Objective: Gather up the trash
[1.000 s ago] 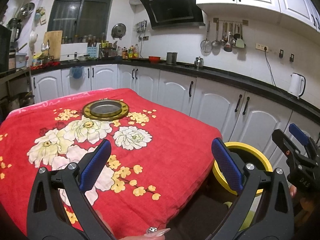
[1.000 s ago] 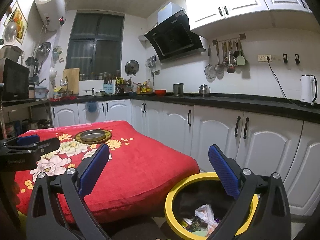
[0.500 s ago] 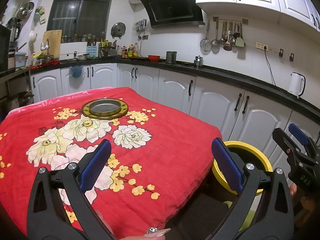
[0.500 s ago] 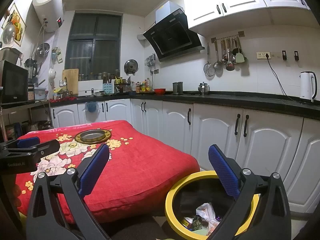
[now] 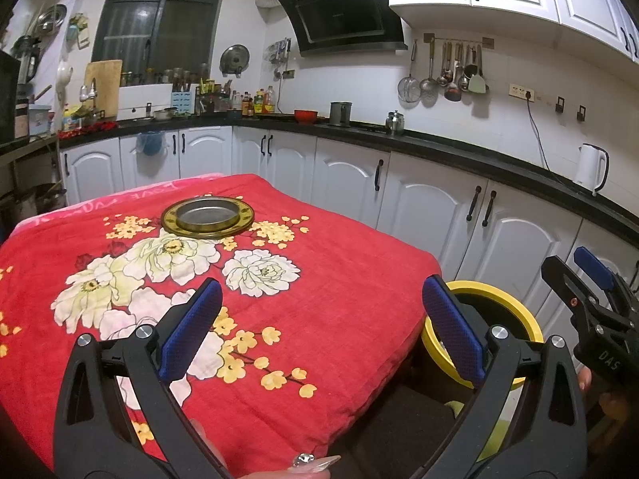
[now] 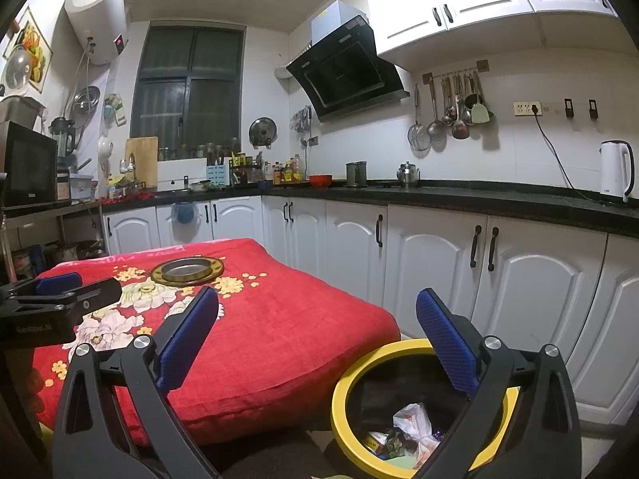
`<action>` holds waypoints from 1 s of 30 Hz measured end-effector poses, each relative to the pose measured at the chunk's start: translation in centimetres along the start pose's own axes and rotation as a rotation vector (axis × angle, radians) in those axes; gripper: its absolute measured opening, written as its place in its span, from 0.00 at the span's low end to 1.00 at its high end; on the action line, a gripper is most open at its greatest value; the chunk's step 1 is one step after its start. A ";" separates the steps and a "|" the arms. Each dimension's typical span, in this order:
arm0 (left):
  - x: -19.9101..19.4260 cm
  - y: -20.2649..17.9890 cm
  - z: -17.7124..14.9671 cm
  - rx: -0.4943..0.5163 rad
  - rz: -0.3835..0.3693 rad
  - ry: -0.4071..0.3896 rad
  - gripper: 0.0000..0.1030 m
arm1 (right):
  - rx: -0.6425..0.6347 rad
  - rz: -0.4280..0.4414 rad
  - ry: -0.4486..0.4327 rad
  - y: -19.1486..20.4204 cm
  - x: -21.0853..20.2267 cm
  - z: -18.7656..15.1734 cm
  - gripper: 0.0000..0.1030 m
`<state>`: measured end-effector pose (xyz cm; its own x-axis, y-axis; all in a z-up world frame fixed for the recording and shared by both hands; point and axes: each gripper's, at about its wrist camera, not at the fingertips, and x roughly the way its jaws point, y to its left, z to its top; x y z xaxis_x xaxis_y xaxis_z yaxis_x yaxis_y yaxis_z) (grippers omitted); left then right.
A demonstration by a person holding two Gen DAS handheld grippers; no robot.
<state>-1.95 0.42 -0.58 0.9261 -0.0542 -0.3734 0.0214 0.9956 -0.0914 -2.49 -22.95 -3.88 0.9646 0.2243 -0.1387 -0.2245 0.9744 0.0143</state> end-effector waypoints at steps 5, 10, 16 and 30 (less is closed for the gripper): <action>0.0 -0.1 0.0 0.001 0.000 -0.003 0.89 | 0.001 0.000 0.002 0.0 0.0 0.0 0.94; 0.0 -0.1 0.0 0.001 0.001 -0.001 0.89 | 0.002 0.000 0.001 0.0 0.0 0.0 0.94; 0.1 0.0 0.1 0.000 0.000 -0.001 0.89 | 0.006 -0.001 0.003 0.1 -0.1 -0.3 0.94; 0.0 -0.2 0.0 -0.002 -0.004 0.004 0.89 | 0.007 0.000 0.004 0.1 -0.2 -0.2 0.94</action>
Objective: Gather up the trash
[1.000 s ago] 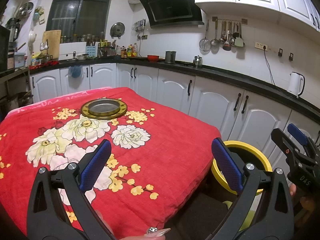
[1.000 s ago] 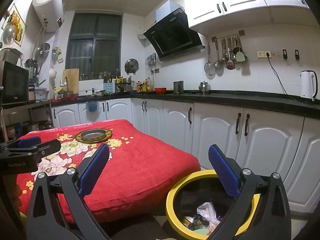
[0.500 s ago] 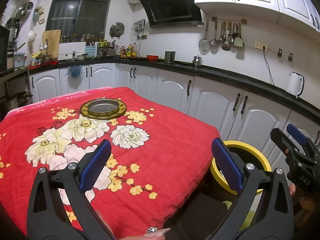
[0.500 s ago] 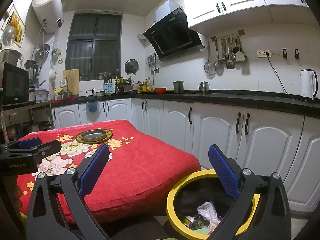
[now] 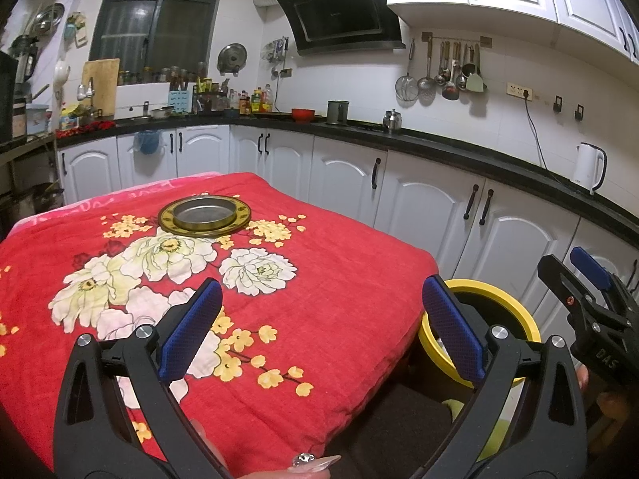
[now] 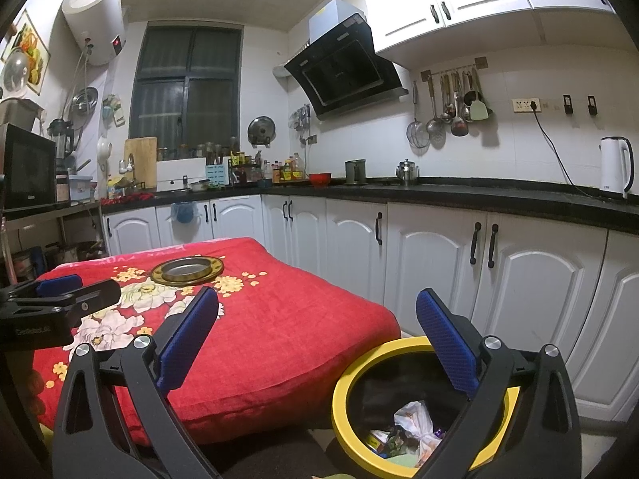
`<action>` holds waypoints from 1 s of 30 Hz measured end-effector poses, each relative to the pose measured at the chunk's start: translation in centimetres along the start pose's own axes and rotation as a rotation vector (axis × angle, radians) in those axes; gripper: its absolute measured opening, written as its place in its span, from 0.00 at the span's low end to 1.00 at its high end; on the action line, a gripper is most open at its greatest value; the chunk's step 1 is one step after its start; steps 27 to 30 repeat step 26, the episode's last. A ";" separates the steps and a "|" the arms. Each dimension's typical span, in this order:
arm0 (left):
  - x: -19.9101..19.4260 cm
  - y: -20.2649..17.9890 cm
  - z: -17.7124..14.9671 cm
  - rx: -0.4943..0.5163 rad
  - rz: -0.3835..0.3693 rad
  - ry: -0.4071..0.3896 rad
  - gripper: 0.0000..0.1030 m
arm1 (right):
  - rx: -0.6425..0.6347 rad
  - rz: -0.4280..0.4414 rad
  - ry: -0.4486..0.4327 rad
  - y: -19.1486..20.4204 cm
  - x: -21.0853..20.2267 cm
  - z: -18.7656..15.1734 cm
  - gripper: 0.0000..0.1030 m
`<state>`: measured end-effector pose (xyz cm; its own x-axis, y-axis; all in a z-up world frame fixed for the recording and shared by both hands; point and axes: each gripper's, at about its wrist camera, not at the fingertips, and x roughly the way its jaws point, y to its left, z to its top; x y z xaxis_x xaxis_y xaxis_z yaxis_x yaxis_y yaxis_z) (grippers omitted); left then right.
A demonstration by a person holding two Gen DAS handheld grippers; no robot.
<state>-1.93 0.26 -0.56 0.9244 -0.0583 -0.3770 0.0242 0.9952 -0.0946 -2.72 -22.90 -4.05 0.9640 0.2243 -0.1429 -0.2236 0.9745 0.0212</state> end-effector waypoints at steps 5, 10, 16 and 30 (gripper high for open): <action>0.2 -0.3 0.0 0.010 0.012 0.011 0.89 | 0.000 0.001 0.001 -0.1 -0.1 0.0 0.94; 0.3 -0.3 -0.2 0.005 0.009 0.023 0.89 | 0.002 -0.002 0.004 0.0 0.0 0.1 0.94; 0.5 0.4 0.0 -0.016 0.007 0.035 0.89 | 0.001 0.000 0.017 0.5 0.0 -0.6 0.94; -0.2 11.3 4.1 -0.223 0.250 0.089 0.89 | -0.025 0.205 0.124 7.3 5.5 2.3 0.94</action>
